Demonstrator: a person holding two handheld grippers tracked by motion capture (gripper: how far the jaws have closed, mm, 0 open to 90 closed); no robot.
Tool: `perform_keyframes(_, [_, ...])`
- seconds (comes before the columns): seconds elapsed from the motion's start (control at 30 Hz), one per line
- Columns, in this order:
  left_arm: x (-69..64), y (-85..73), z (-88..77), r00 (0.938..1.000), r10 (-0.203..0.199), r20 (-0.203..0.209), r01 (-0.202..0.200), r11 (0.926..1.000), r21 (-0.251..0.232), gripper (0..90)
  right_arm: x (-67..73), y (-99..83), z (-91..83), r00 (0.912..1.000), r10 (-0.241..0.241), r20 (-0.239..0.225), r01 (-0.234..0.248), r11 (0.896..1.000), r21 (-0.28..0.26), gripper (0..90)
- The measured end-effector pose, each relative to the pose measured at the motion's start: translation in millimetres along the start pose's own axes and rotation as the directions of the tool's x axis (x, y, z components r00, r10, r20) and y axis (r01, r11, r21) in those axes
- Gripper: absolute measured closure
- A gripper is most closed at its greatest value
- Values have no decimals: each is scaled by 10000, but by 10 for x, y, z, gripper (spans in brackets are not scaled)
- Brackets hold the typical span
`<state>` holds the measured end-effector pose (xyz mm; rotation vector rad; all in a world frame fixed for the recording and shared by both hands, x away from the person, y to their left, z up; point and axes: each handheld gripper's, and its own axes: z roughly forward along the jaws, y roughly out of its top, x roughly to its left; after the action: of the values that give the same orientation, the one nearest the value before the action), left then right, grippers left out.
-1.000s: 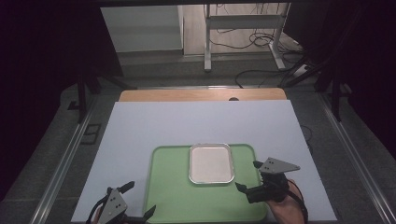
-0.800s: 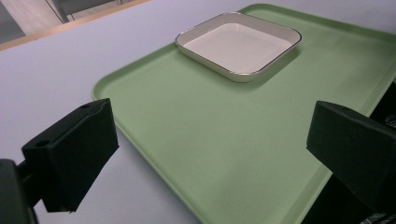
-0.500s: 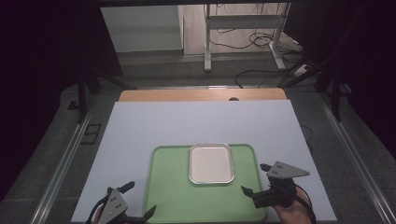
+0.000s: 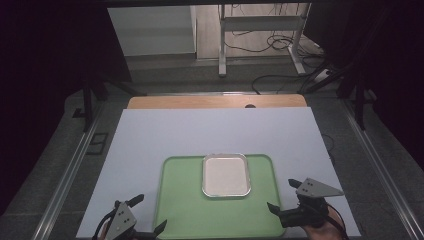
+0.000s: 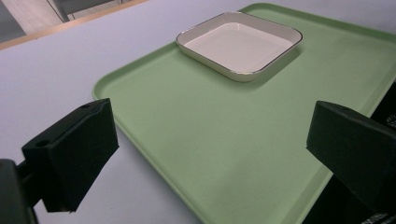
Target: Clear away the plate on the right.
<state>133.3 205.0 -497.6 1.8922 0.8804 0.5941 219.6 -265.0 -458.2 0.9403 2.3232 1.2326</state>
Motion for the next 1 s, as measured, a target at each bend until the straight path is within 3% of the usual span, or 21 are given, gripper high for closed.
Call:
perform_keyframes(0.73, [-1, -4, 4, 10000, 5, -11, -5, 10000, 39, 18, -79, -272, -267, 9956, 632, 695, -635, 9980, 25, 0])
perform_keyframes(1.0, [-2, -7, 6, 10000, 13, -3, -13, 10000, 66, 18, -119, -396, -271, 9935, 807, 808, -847, 9953, 476, 0])
